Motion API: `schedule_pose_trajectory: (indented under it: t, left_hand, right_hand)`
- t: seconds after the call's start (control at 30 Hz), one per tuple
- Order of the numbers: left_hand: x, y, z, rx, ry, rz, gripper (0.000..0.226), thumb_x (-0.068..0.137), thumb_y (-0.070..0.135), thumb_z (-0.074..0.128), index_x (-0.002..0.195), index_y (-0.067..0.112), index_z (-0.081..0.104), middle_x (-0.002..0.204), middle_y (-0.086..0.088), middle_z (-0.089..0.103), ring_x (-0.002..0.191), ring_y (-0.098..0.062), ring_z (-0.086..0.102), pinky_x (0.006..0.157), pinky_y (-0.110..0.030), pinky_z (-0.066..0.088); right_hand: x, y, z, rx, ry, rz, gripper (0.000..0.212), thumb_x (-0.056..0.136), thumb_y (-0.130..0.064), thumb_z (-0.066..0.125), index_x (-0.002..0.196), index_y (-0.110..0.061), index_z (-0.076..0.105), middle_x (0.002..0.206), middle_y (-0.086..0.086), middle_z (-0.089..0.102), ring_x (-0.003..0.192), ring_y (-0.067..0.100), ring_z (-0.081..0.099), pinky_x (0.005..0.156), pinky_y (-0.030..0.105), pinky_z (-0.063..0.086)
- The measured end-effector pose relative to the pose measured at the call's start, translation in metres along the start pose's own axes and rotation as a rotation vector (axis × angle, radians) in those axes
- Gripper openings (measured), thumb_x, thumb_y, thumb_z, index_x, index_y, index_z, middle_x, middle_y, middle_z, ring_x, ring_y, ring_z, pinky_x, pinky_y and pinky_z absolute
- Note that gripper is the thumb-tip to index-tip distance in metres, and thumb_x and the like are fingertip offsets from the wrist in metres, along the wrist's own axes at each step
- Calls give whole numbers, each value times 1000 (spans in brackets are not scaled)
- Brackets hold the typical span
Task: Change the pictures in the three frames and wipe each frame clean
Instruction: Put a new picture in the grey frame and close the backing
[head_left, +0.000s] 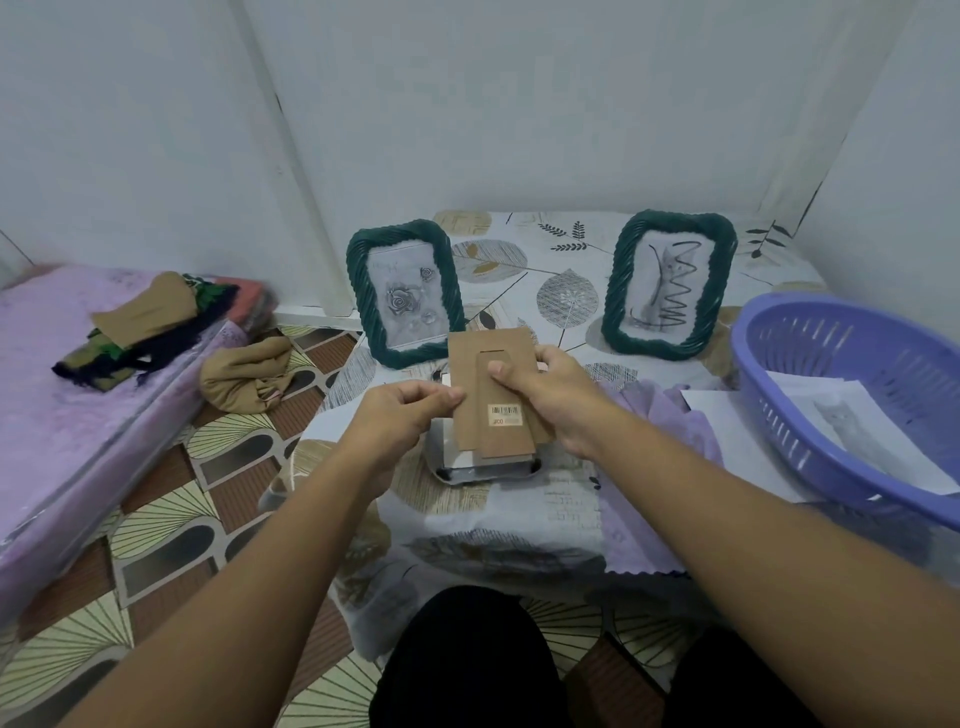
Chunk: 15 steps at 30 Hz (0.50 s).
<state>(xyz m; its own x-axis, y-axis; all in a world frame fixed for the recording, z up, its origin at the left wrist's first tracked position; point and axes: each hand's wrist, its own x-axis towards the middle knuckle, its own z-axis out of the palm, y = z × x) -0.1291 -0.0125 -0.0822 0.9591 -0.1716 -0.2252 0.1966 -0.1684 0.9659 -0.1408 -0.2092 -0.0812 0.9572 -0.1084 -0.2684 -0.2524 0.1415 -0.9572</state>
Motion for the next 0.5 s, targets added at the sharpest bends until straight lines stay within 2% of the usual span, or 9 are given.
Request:
schedule_pose_trajectory:
  t: [0.07, 0.13, 0.17, 0.27, 0.37, 0.47, 0.5]
  left_hand:
    - [2, -1, -3, 9, 16, 1, 17, 90, 25, 76, 91, 8, 76, 71, 9, 73, 54, 7, 55, 70, -25, 38]
    - [4, -2, -7, 32, 38, -14, 24, 90, 26, 76, 97, 3, 76, 70, 10, 72, 59, 2, 55, 75, -28, 39]
    - [5, -3, -9, 45, 45, -21, 26, 90, 27, 76, 99, 2, 76, 71, 9, 73, 62, 0, 54, 77, -31, 39]
    - [8, -5, -9, 80, 69, -35, 24, 89, 25, 77, 96, 2, 76, 76, 3, 75, 61, -2, 57, 74, -29, 39]
    - [9, -9, -4, 166, 96, -14, 19, 90, 24, 77, 89, 5, 77, 78, -2, 76, 65, -4, 66, 60, -19, 48]
    - [14, -14, -4, 260, 121, 7, 19, 88, 31, 79, 82, 13, 79, 77, 1, 77, 81, -18, 70, 75, -34, 53]
    - [15, -15, -5, 273, 130, 4, 19, 88, 32, 79, 81, 14, 79, 76, 2, 77, 81, -19, 69, 76, -35, 52]
  right_hand:
    - [2, 4, -6, -109, 22, -34, 27, 97, -29, 70, 119, -19, 57, 112, 8, 73, 91, 19, 73, 71, 33, 63]
    - [5, 8, -12, -272, 32, -75, 12, 97, -30, 68, 108, -27, 63, 105, 4, 75, 95, 22, 74, 89, 45, 61]
    - [5, 9, -15, -327, 21, -77, 10, 96, -27, 70, 103, -31, 64, 98, 2, 76, 95, 24, 75, 92, 50, 59]
    - [7, 16, -20, -382, 4, -81, 15, 92, -21, 75, 98, -33, 68, 85, 1, 75, 89, 28, 76, 88, 56, 60]
    - [9, 17, -21, -495, 33, -118, 16, 92, -23, 74, 105, -32, 69, 82, 2, 74, 82, 24, 75, 85, 49, 61]
    - [10, 20, -22, -593, 41, -132, 24, 93, -27, 74, 116, -25, 71, 80, 1, 73, 82, 23, 75, 83, 42, 61]
    - [10, 20, -22, -613, 43, -137, 25, 92, -28, 74, 117, -24, 71, 80, -1, 72, 80, 20, 74, 82, 41, 61]
